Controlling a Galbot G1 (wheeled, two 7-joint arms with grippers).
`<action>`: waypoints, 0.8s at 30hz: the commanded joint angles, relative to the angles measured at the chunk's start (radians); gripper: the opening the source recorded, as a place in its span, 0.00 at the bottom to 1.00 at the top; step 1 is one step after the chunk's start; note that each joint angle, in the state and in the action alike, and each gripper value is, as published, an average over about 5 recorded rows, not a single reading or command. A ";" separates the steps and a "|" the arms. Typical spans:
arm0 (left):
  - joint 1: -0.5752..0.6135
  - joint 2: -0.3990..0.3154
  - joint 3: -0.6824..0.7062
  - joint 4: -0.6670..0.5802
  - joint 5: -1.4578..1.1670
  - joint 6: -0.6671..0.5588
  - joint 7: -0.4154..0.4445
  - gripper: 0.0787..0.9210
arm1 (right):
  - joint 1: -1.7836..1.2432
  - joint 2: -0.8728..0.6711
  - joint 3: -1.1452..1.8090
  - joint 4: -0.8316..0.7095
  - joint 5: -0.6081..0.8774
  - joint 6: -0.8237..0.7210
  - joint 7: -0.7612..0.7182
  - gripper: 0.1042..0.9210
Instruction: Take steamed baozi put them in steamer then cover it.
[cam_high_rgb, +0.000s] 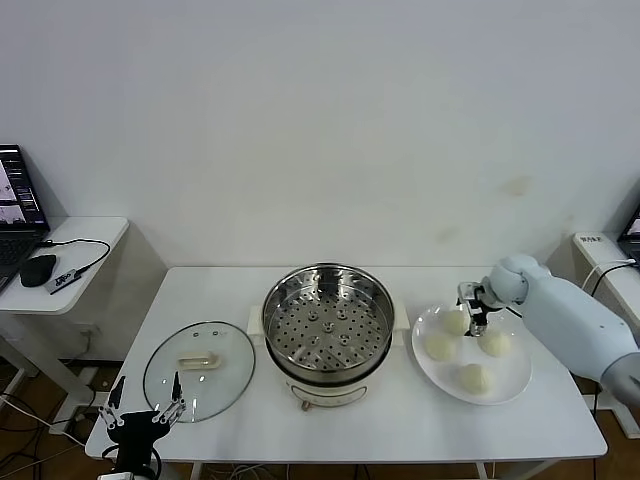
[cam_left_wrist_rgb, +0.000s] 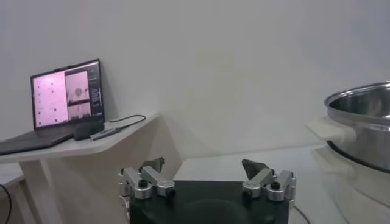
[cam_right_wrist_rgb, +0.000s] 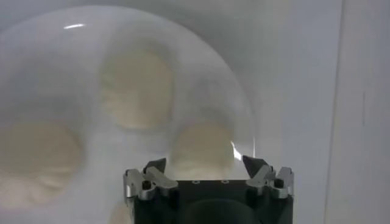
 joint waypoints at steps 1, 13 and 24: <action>0.001 0.000 -0.001 0.000 0.002 0.000 0.000 0.88 | 0.007 0.032 -0.009 -0.053 -0.015 0.002 0.000 0.78; 0.005 -0.002 0.001 0.000 0.005 -0.001 -0.002 0.88 | -0.001 0.029 -0.001 -0.046 -0.023 0.001 -0.011 0.66; 0.002 0.004 0.007 -0.004 0.004 0.001 -0.001 0.88 | 0.070 -0.047 -0.066 0.051 0.055 -0.002 -0.045 0.57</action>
